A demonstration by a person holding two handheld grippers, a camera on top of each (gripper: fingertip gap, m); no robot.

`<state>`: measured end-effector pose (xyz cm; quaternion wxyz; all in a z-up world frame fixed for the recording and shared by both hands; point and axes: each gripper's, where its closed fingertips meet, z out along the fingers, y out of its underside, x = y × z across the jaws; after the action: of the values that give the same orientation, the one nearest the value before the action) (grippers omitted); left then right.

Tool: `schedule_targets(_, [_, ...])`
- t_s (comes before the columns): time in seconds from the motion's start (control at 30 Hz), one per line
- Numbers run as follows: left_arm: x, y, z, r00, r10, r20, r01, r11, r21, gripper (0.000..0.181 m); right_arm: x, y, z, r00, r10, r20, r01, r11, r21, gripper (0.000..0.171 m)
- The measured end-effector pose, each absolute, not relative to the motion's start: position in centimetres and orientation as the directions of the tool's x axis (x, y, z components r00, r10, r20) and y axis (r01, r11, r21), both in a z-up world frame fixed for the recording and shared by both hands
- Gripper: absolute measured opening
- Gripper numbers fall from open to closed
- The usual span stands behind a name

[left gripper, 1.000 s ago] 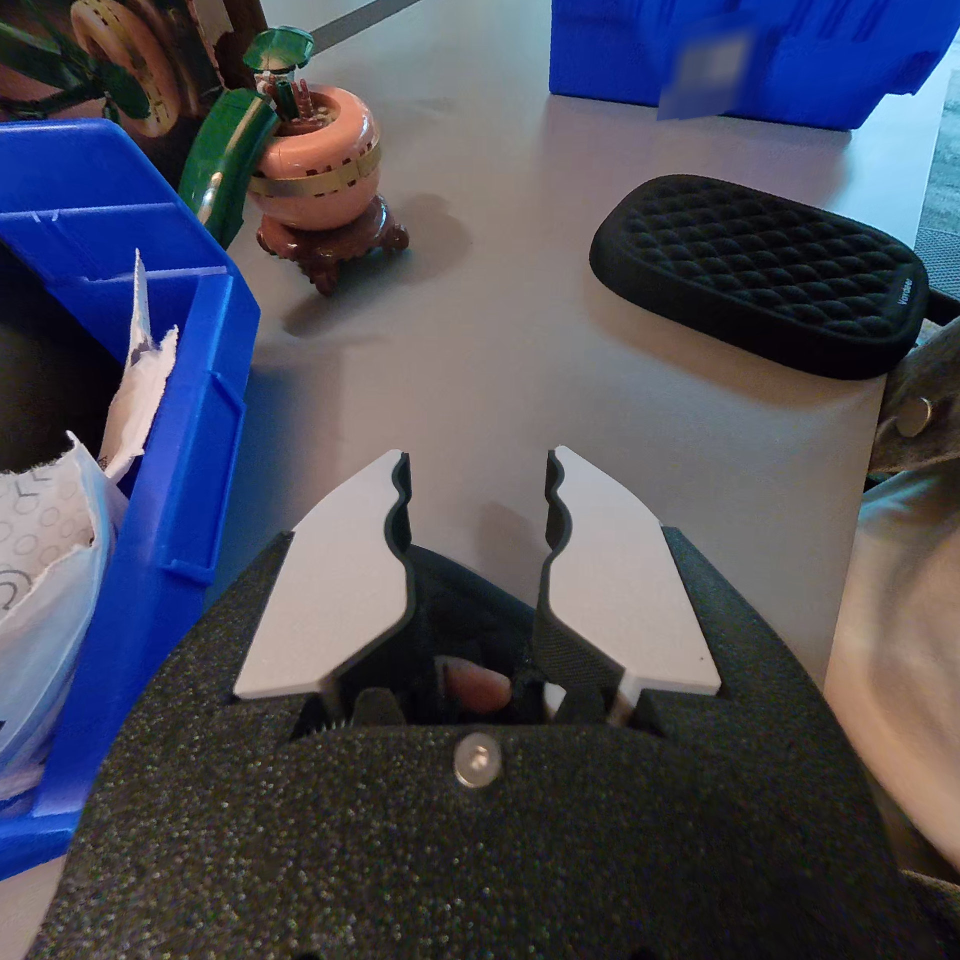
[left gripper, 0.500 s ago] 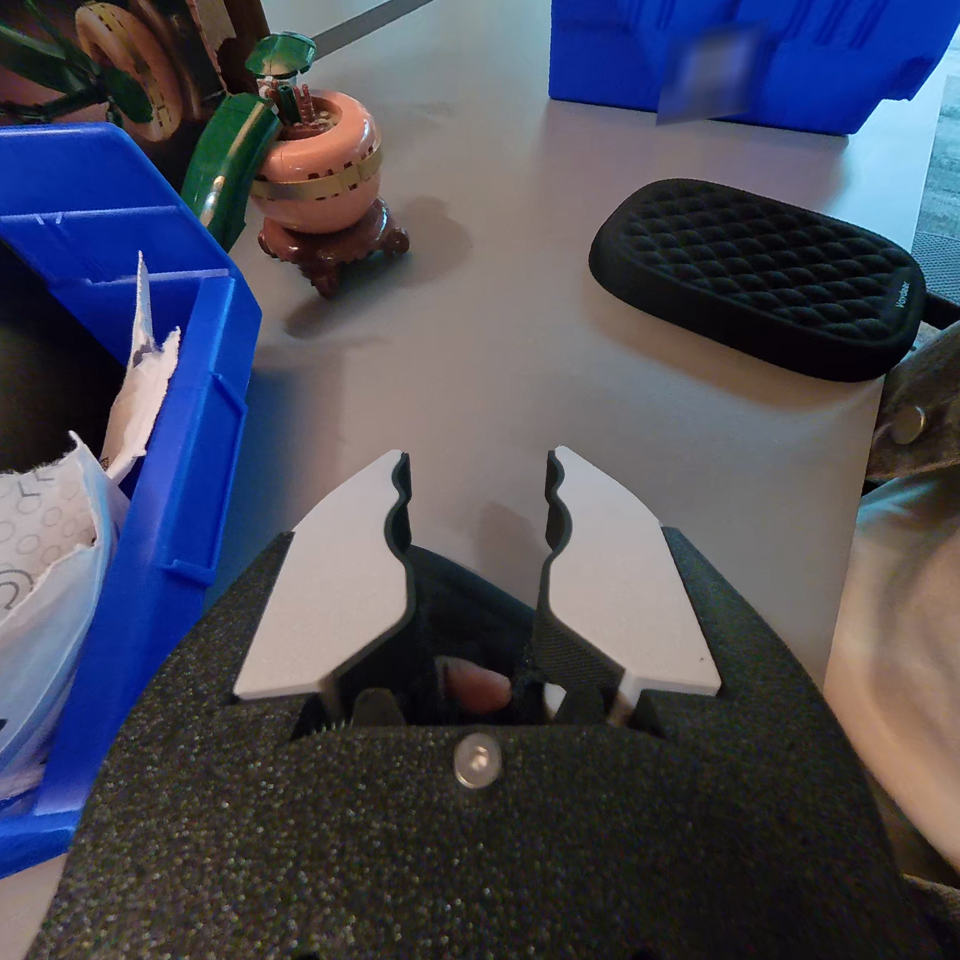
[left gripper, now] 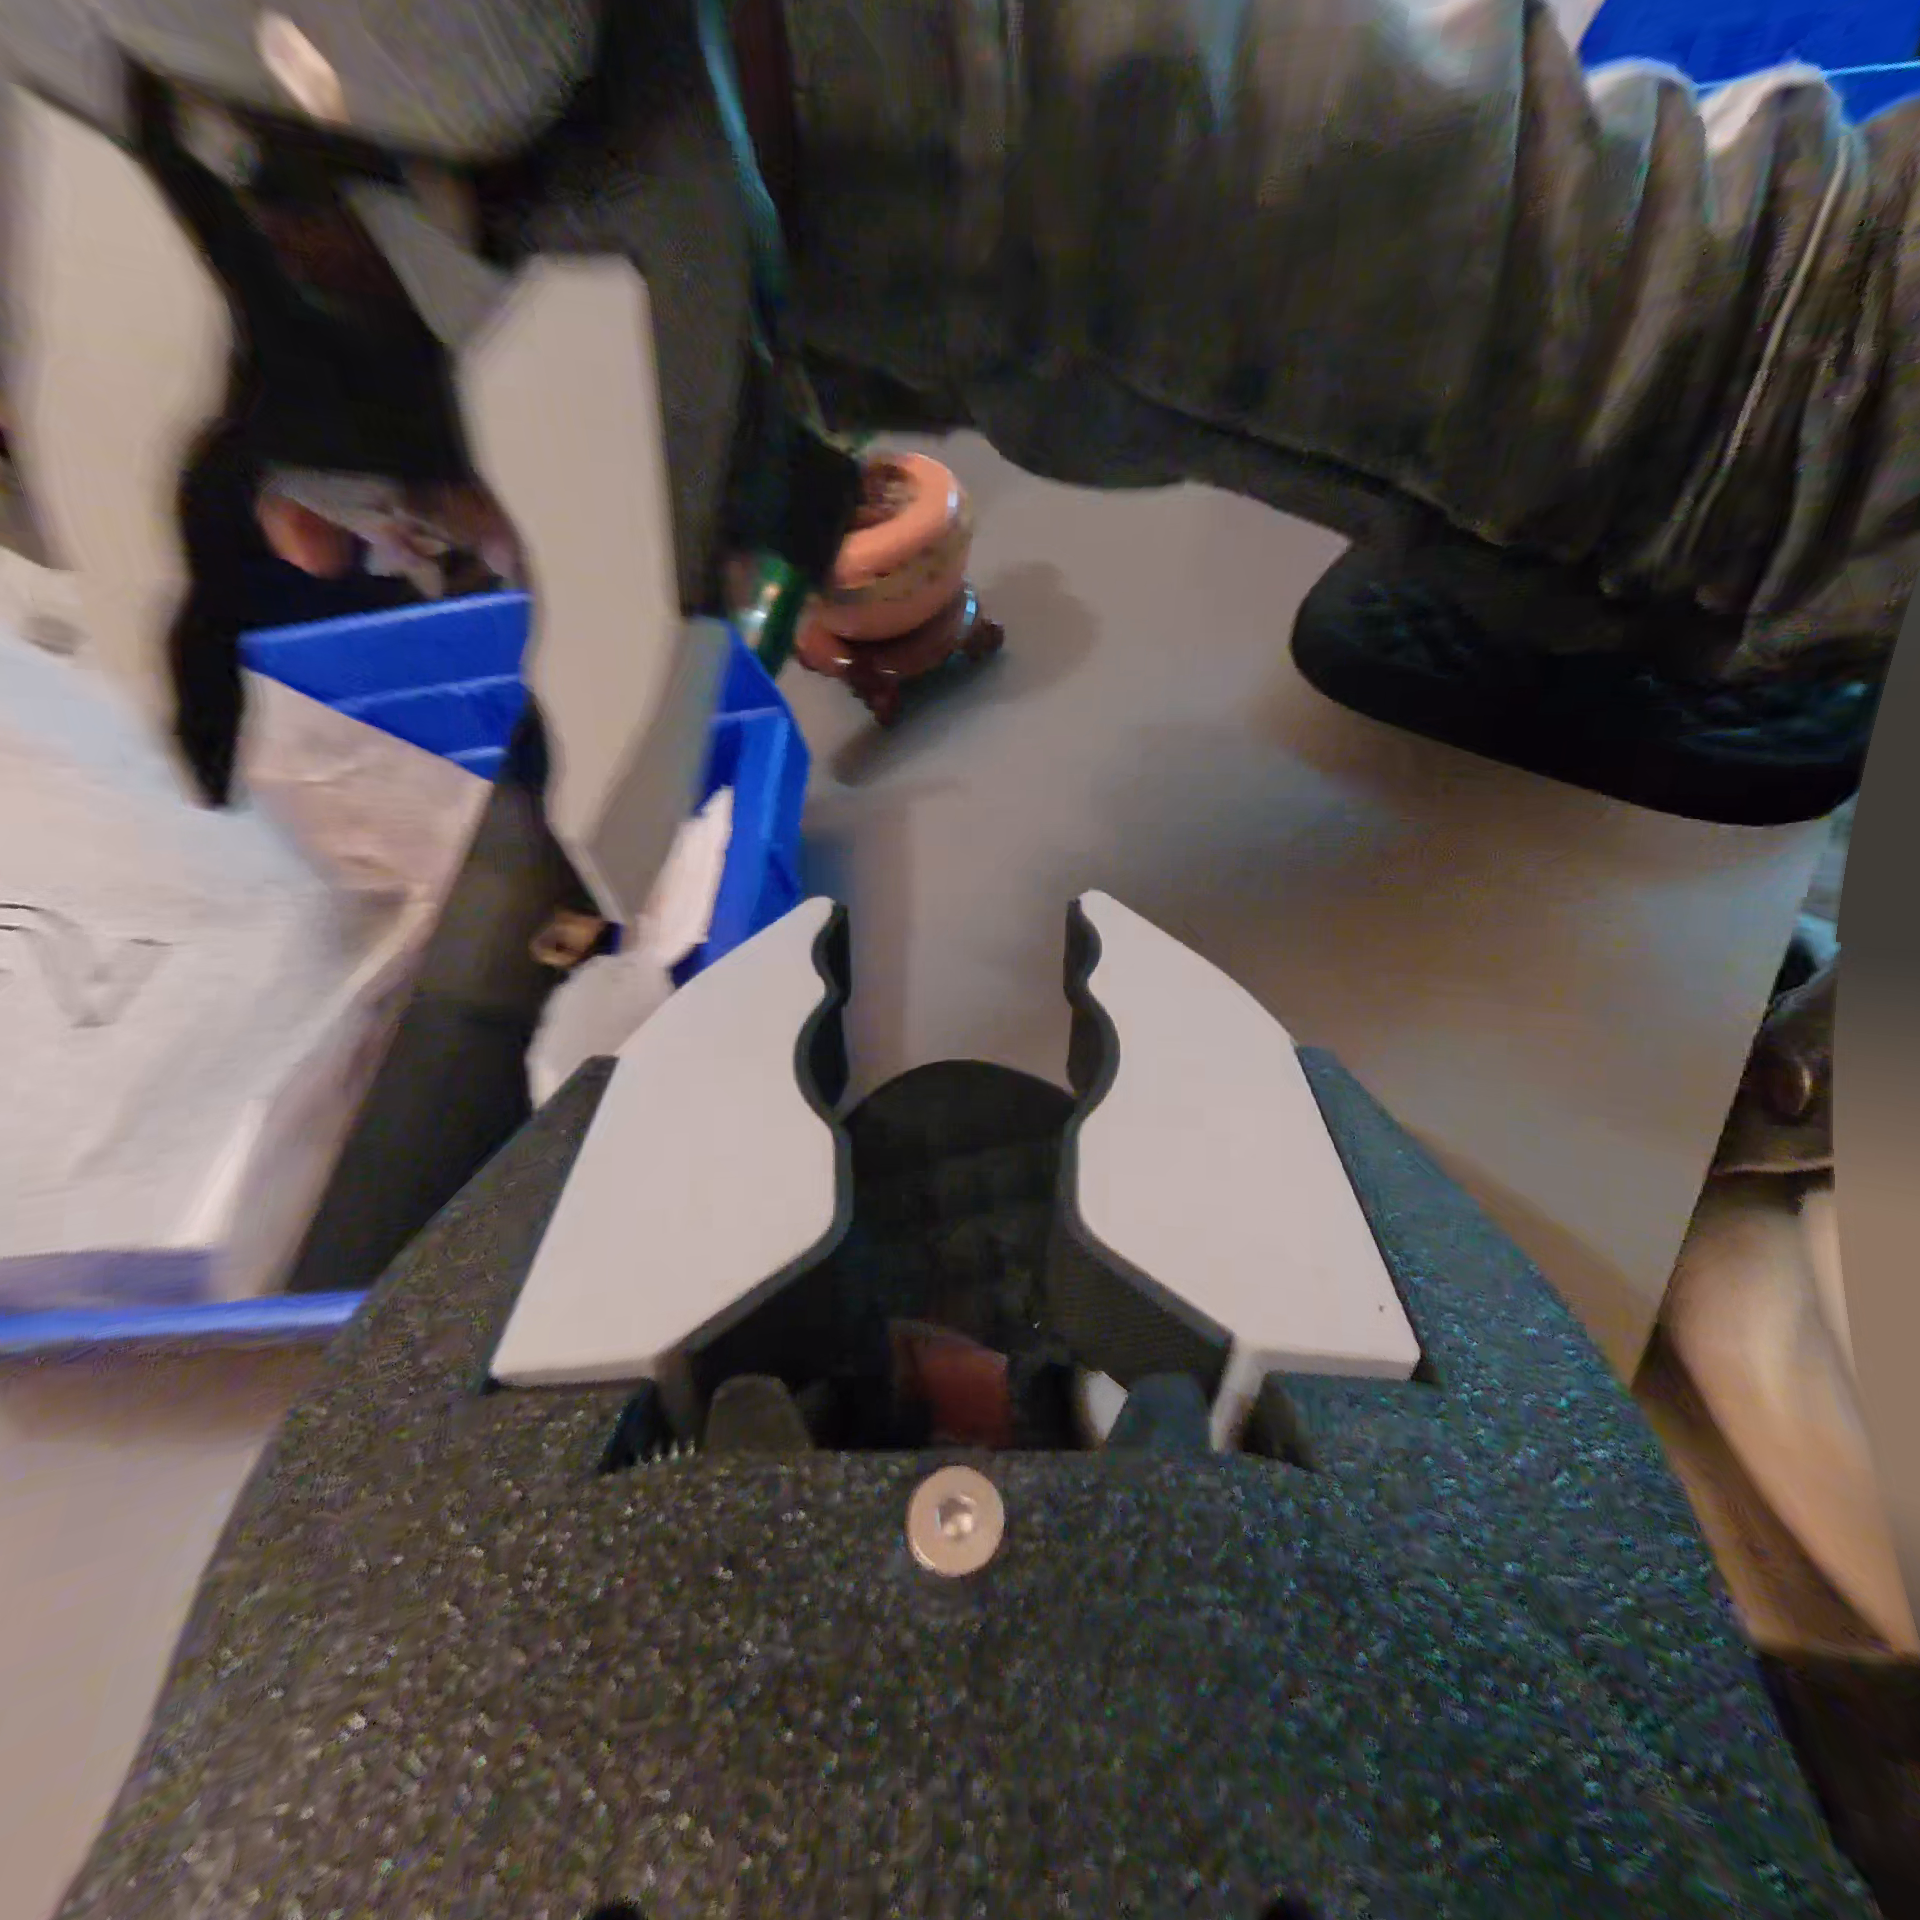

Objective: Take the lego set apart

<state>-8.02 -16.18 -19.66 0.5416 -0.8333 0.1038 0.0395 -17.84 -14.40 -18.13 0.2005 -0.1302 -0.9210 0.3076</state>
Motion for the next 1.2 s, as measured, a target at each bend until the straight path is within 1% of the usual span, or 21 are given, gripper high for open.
schedule_targets(0.07, [-9.6,-16.9,-18.5,0.965,-0.127,-0.231,-0.263,-0.438,-0.86,0.039,-17.9,-14.6,-18.8,-0.887,0.364,0.284,0.111,0.766,-0.634,0.072])
schedule_targets(0.13, [-11.3,-17.4,-18.2,0.95,-0.138,-0.281,-0.311,-0.516,-0.798,0.04,-18.2,-14.5,-19.4,-0.885,0.37,0.284,0.117,0.766,-0.632,0.071])
schedule_targets(0.2, [-12.7,-17.4,-18.4,0.934,-0.157,-0.321,-0.349,-0.588,-0.729,0.045,-18.5,-14.4,-20.0,-0.884,0.374,0.282,0.125,0.769,-0.627,0.071])
schedule_targets(0.33, [-13.4,-16.7,-19.8,0.912,-0.214,-0.35,-0.399,-0.667,-0.63,0.047,-18.7,-14.1,-20.2,-0.884,0.38,0.273,0.129,0.759,-0.638,0.07])
schedule_targets(0.6, [-13.7,-16.0,-21.7,0.912,-0.253,-0.322,-0.402,-0.705,-0.584,0.043,-18.8,-14.1,-20.5,-0.886,0.38,0.264,0.126,0.747,-0.653,0.068])
schedule_targets(0.73, [-14.5,-16.4,-23.0,0.917,-0.248,-0.313,-0.385,-0.758,-0.527,0.038,-19.0,-14.2,-20.5,-0.886,0.387,0.255,0.133,0.739,-0.66,0.068])
schedule_targets(0.8, [-14.7,-16.4,-22.6,0.916,-0.233,-0.326,-0.382,-0.752,-0.538,0.039,-19.1,-14.1,-20.4,-0.883,0.393,0.257,0.136,0.738,-0.661,0.068])
schedule_targets(0.93, [-14.9,-16.2,-20.3,0.914,-0.176,-0.366,-0.377,-0.701,-0.605,0.043,-18.9,-14.1,-19.8,-0.879,0.398,0.262,0.132,0.731,-0.669,0.068])
schedule_targets(1.0, [-14.6,-16.1,-18.8,0.911,-0.146,-0.386,-0.382,-0.653,-0.654,0.044,-18.6,-14.0,-19.2,-0.877,0.403,0.261,0.126,0.718,-0.685,0.068])
schedule_targets(1.07, [-13.5,-15.8,-17.3,0.919,-0.114,-0.378,-0.371,-0.576,-0.728,0.043,-18.0,-13.6,-18.3,-0.869,0.415,0.268,0.119,0.703,-0.701,0.068])
schedule_targets(1.17, [-9.8,-14.9,-16.0,0.949,-0.13,-0.288,-0.316,-0.401,-0.86,0.035,-16.8,-12.2,-16.4,-0.83,0.468,0.304,0.116,0.677,-0.727,0.069])
schedule_targets(1.2, [-8.2,-14.4,-16.1,0.957,-0.161,-0.243,-0.285,-0.342,-0.896,0.024,-16.2,-11.5,-15.8,-0.812,0.491,0.316,0.115,0.665,-0.738,0.07])
